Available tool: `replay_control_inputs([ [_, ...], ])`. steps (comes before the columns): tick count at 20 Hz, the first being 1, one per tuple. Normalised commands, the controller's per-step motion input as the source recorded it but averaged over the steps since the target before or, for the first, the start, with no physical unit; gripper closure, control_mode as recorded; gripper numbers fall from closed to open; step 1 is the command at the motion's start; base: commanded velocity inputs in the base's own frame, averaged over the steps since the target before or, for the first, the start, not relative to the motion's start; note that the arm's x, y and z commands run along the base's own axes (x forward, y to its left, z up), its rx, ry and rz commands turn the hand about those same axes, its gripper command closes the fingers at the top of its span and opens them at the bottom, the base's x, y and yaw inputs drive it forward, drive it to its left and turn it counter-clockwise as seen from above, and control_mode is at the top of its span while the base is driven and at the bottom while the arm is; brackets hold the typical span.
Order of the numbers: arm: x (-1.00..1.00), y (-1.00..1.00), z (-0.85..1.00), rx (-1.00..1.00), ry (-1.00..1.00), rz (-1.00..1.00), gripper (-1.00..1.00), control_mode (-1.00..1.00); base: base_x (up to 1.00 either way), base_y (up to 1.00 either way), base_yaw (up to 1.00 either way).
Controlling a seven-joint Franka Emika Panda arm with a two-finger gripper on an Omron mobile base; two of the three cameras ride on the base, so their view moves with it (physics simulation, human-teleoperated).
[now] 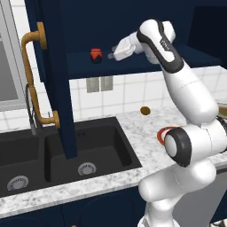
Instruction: From the different types of pastries on the counter, select a croissant and place it on the cutting board. Then retrieve a jar of jam from the cabinet and place it alongside the croissant on the cutting board.
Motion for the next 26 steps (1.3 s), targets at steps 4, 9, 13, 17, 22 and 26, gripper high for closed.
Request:
replay_control_inputs([
  [4,0.3,0.09,-0.12,0.0,0.07,0.05,-1.0,-1.0,0.0,0.0,0.0],
  [9,0.26,0.0,-0.02,0.01,0.0,0.07,-1.0,-1.0,0.0,0.0,0.0],
  [13,0.22,0.01,0.0,0.0,0.0,0.07,-1.0,-1.0,0.0,0.0,0.0],
  [17,0.28,0.0,-0.08,0.0,0.0,0.04,-1.0,-1.0,0.0,0.0,0.0],
  [22,0.33,0.02,-0.18,0.0,0.0,0.03,-1.0,-1.0,0.0,0.0,0.0],
  [26,0.23,0.08,-0.04,0.01,0.01,0.03,-1.0,-1.0,0.0,0.0,0.0],
])
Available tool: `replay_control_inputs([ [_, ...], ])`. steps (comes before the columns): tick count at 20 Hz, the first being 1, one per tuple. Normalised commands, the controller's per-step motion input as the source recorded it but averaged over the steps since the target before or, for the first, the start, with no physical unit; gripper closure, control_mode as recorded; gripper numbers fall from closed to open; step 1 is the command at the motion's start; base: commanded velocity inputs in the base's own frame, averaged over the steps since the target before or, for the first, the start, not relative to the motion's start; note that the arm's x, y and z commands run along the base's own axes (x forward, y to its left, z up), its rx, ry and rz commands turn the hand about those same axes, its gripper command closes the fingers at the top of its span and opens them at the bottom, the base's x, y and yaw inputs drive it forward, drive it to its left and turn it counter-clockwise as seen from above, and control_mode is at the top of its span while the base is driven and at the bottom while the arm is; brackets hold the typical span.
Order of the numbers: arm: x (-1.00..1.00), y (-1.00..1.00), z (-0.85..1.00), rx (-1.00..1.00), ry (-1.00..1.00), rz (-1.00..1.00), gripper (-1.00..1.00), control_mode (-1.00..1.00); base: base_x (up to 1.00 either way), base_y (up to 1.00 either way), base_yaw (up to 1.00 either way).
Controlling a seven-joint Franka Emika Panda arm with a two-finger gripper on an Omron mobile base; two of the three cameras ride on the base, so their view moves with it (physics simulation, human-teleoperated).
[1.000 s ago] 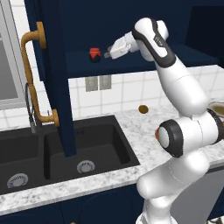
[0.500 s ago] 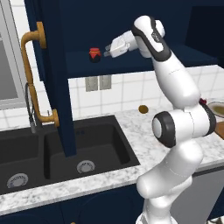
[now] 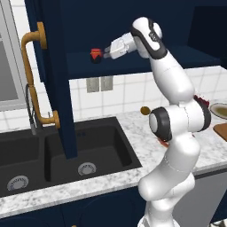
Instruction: From the different types of pastries on the counter, select a croissant and place it on the cutting board. Then retrieve a jar of jam from the cabinet and place it alongside the croissant on the cutting board.
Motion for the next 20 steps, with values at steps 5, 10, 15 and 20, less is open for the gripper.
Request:
replay_control_inputs([
  [5,0.21,0.26,-0.01,0.07,0.09,0.04,-1.0,-1.0,0.0,0.0,0.0],
  [10,0.22,0.35,-0.06,0.06,0.1,0.05,-1.0,-1.0,0.0,0.0,0.0],
  [15,0.15,0.31,-0.16,-0.02,0.03,0.05,1.0,-1.0,0.0,0.0,0.0],
  [20,-0.05,-0.09,0.29,-0.09,-0.17,-0.21,1.0,-1.0,0.0,0.0,0.0],
])
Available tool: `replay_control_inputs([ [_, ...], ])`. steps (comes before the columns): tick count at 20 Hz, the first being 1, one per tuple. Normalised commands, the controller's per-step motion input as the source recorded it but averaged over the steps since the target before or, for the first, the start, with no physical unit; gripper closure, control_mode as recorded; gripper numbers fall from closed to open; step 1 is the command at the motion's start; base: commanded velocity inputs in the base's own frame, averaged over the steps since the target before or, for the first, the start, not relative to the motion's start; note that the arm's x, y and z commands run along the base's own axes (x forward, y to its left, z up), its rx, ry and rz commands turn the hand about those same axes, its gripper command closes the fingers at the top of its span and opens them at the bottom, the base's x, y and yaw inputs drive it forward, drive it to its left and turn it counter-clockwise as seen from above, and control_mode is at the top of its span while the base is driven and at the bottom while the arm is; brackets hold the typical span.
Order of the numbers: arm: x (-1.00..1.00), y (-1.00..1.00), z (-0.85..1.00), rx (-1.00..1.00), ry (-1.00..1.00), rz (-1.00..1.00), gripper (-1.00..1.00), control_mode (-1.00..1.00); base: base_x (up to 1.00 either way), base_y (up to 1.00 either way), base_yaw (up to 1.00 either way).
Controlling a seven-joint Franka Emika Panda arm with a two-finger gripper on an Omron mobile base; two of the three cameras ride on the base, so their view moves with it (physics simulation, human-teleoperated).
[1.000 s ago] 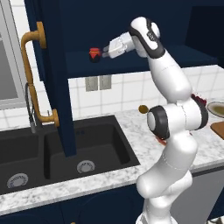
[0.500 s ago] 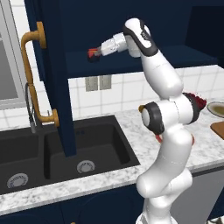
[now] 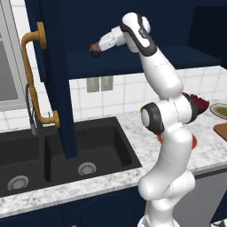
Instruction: From the different types of pastries on the counter, select a croissant and place it on the cutting board. Then retrieve a jar of jam from the cabinet and place it alongside the croissant on the cutting board.
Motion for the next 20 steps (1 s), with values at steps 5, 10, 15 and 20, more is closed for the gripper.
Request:
replay_control_inputs([
  [5,-0.52,-0.11,0.05,-0.05,-0.15,-0.33,1.0,-1.0,0.0,0.0,0.0],
  [10,-1.0,-0.33,-0.07,0.06,0.01,-0.26,1.0,-1.0,0.0,0.0,0.0],
  [15,-1.0,-0.62,-0.02,0.21,0.02,-0.22,1.0,-1.0,0.0,0.0,0.0],
  [20,-1.0,-0.5,0.34,0.22,0.03,-0.25,1.0,-1.0,0.0,0.0,0.0],
])
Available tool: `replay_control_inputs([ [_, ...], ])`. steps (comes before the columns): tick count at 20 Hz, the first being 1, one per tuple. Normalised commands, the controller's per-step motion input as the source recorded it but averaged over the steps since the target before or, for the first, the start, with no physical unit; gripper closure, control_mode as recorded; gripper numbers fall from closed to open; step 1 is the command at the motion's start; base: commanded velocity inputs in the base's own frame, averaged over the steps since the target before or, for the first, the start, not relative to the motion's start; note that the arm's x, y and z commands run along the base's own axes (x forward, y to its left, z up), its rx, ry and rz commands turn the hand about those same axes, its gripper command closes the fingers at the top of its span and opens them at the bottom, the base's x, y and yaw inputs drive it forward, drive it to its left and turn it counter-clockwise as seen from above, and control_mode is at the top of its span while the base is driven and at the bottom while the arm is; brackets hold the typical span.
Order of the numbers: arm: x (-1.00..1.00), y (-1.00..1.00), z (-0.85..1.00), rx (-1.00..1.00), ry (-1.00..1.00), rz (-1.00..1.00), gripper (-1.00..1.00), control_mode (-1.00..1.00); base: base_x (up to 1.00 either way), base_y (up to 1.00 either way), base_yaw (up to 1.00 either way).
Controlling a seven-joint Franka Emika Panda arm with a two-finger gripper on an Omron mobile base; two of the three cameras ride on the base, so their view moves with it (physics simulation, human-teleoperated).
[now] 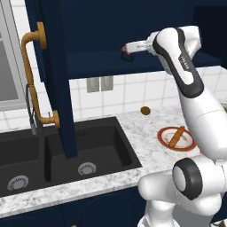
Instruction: From the different types of pastries on the counter, select a croissant and place it on the cutting board. Then retrieve a jar of jam from the cabinet and place it alongside the croissant on the cutting board.
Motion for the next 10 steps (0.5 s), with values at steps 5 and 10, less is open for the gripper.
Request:
replay_control_inputs([
  [5,-1.0,-0.36,0.35,0.06,-0.02,-0.24,1.0,-1.0,0.0,0.0,0.0],
  [10,-1.0,-0.31,0.16,-0.03,-0.06,-0.13,1.0,-1.0,0.0,0.0,0.0],
])
